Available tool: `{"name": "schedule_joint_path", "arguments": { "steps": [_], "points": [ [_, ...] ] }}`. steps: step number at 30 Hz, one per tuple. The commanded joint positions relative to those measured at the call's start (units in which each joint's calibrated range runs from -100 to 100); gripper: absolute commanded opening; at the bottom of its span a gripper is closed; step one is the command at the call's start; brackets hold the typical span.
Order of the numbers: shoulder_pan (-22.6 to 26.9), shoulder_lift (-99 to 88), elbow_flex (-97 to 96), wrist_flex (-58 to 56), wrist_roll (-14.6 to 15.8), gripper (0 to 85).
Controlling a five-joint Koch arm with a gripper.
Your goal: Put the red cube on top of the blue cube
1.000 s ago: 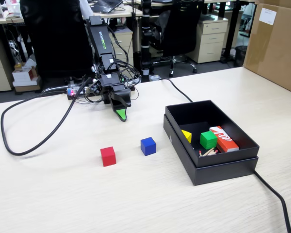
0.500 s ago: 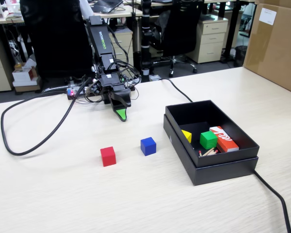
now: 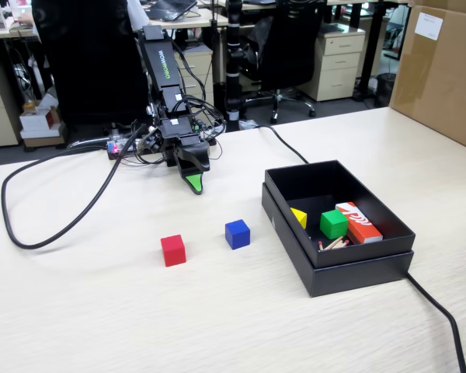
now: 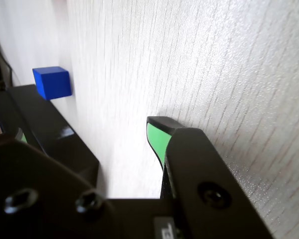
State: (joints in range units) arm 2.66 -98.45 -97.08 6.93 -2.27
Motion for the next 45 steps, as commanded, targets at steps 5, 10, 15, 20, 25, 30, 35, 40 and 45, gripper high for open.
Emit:
{"name": "schedule_joint_path", "arguments": {
  "steps": [5, 10, 15, 20, 25, 30, 35, 40, 45],
  "points": [
    [0.0, 0.5, -0.9, -0.3, 0.0, 48.1],
    [0.0, 0.6, -0.9, -0.3, 0.0, 48.1],
    [0.0, 0.5, -1.0, -0.3, 0.0, 48.1],
    [0.0, 0.6, -0.9, -0.3, 0.0, 48.1],
    [0.0, 0.6, -0.9, -0.3, 0.0, 48.1],
    [0.1, 0.5, -1.0, -0.4, 0.0, 48.1],
    [0.1, 0.5, -1.0, -0.4, 0.1, 48.1],
    [-0.3, 0.3, -0.5, -1.9, 1.9, 48.9],
    [-1.1, 0.1, 5.8, -9.5, 4.6, 49.5]
  ]
}}
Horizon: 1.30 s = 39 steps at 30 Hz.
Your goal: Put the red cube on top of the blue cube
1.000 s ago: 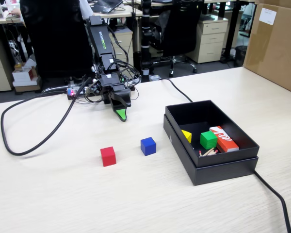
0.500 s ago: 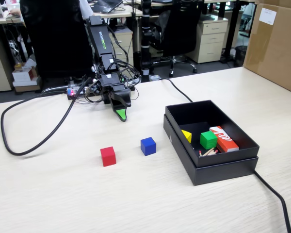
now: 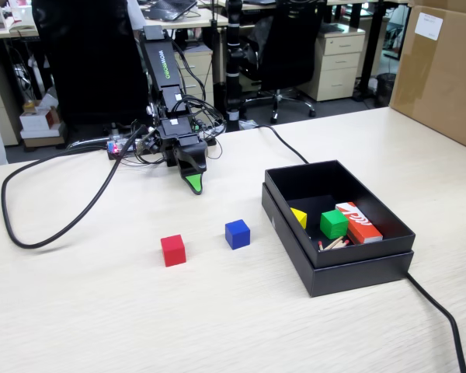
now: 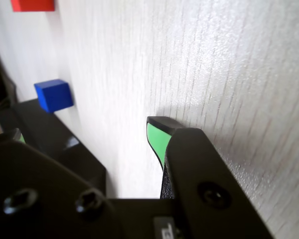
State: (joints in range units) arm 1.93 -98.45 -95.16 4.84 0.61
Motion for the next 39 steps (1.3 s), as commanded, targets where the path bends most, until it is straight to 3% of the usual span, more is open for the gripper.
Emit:
{"name": "schedule_joint_path", "arguments": {
  "steps": [1, 11, 17, 24, 29, 39],
  "points": [
    [-0.4, 0.1, 5.1, -8.9, 2.1, 49.5],
    [-1.2, 7.6, 33.6, -33.8, 3.9, 47.7],
    [-2.8, 17.5, 45.1, -35.7, 3.2, 47.5],
    [-4.0, 30.5, 60.2, -45.9, 2.6, 47.6],
    [-5.5, 43.4, 74.2, -56.5, 0.0, 47.5],
    [-8.2, 61.8, 89.2, -56.6, -4.3, 47.5]
  ]
}}
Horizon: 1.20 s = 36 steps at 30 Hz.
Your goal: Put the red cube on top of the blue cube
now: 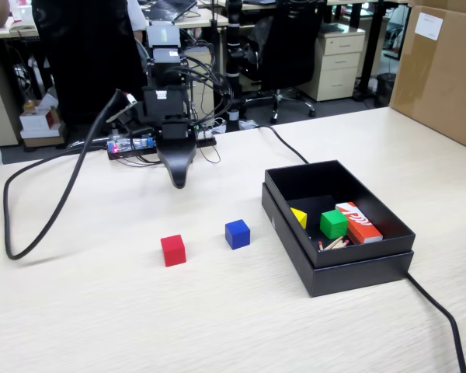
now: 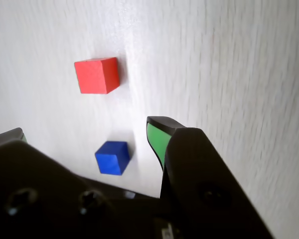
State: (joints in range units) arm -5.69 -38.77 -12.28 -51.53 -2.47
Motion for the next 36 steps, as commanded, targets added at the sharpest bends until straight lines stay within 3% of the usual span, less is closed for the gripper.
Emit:
{"name": "schedule_joint_path", "arguments": {
  "steps": [1, 19, 36],
  "points": [
    [-0.9, 4.1, 7.6, -0.2, -1.4, 47.5],
    [-2.8, 29.5, 22.6, -0.3, -4.2, 47.5],
    [-1.9, 37.6, 23.3, -0.2, -4.9, 47.6]
  ]
}}
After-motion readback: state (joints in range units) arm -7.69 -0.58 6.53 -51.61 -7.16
